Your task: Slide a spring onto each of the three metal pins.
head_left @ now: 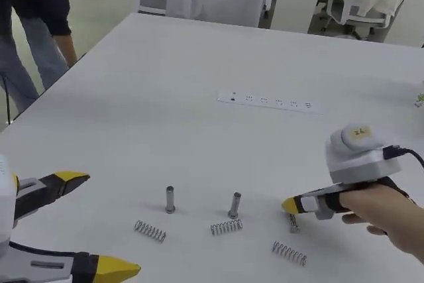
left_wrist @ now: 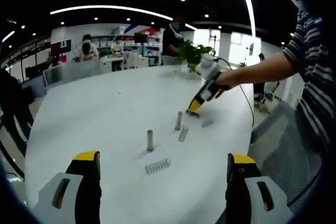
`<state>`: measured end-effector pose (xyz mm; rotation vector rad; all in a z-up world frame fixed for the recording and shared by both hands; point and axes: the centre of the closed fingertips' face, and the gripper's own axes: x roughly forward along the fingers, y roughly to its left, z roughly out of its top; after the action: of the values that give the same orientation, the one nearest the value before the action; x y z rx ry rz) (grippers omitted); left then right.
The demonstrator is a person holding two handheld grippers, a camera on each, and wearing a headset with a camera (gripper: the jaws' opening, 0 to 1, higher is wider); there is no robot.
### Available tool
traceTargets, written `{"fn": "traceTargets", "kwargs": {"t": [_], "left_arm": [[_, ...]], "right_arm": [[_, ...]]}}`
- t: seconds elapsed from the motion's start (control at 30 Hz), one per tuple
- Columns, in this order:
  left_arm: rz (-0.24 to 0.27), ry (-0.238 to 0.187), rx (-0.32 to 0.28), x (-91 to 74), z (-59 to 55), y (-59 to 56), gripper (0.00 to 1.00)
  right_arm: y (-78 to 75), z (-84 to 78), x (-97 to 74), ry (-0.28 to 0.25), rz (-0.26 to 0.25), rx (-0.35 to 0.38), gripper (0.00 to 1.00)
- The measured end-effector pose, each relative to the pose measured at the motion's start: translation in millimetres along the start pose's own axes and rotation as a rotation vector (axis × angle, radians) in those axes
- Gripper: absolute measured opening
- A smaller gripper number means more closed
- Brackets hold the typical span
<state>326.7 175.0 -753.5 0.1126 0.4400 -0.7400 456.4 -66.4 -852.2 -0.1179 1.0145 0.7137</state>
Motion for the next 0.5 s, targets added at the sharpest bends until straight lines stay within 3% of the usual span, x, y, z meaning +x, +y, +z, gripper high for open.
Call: {"fn": "traceTargets", "kwargs": {"t": [0.23, 0.5], "left_arm": [[-0.001, 0.001, -0.005, 1.2, -2.8, -0.8, 0.98], [-0.002, 0.007, -0.009, 1.9, -4.3, -1.1, 0.98]], "right_arm": [[-3.7, -6.5, 6.4, 0.054, -0.039, 0.001, 0.13], [-5.7, -5.4, 7.3, 0.068, -0.058, -0.018, 0.08]]}}
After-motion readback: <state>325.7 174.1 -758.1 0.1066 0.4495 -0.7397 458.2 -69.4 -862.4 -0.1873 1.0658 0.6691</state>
